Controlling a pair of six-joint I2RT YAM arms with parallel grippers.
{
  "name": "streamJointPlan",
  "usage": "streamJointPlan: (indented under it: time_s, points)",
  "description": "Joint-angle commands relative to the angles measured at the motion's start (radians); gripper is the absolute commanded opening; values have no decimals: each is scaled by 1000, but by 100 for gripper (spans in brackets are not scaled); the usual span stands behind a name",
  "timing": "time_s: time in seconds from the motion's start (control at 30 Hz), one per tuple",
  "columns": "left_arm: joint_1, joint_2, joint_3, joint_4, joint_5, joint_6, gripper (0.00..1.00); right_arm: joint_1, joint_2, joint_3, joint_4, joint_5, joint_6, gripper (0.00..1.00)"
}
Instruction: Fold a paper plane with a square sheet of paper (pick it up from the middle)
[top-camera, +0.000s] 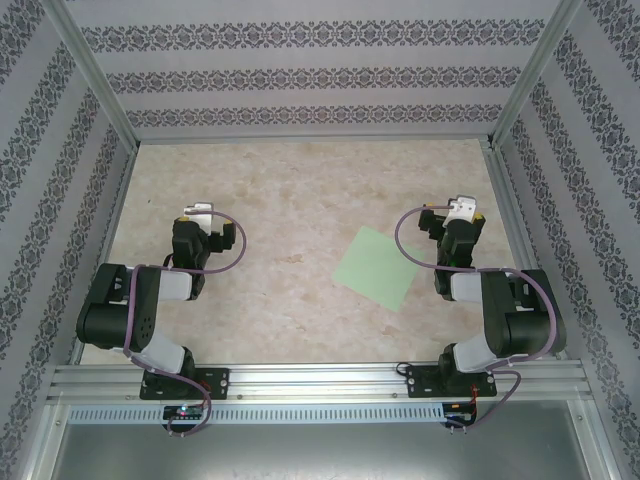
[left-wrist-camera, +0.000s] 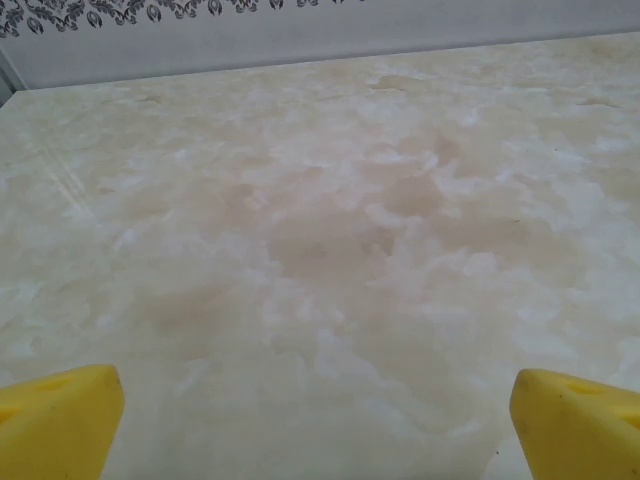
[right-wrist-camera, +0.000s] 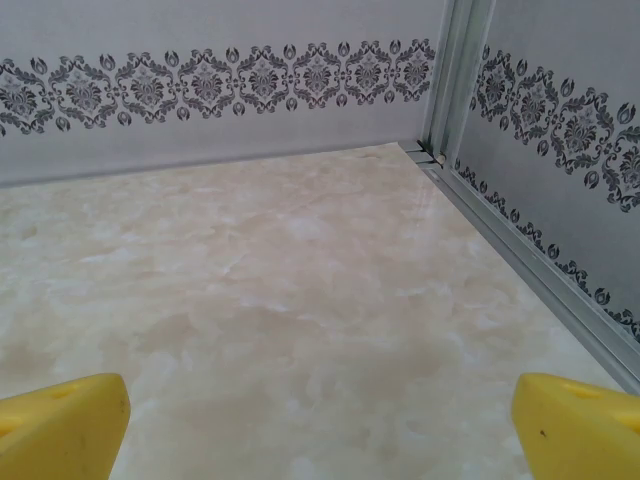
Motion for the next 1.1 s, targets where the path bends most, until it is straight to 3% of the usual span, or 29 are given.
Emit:
streamJointPlan:
  time_s: [0.0,0.93,1.0,1.07]
  points:
    - [-1,6,7,50,16,11,100,8,5,-11,29,17,3,98]
    - [1,2,2,61,12,11,100,8,-12,-13,27,15,-1,98]
    - [0,-23,9,27,-29,-6,100,9,-56,-22,-5,10,-4,98]
    - [1,-93,27,-63,-59,-20,100,35,-113,-28,-20,82,-16,98]
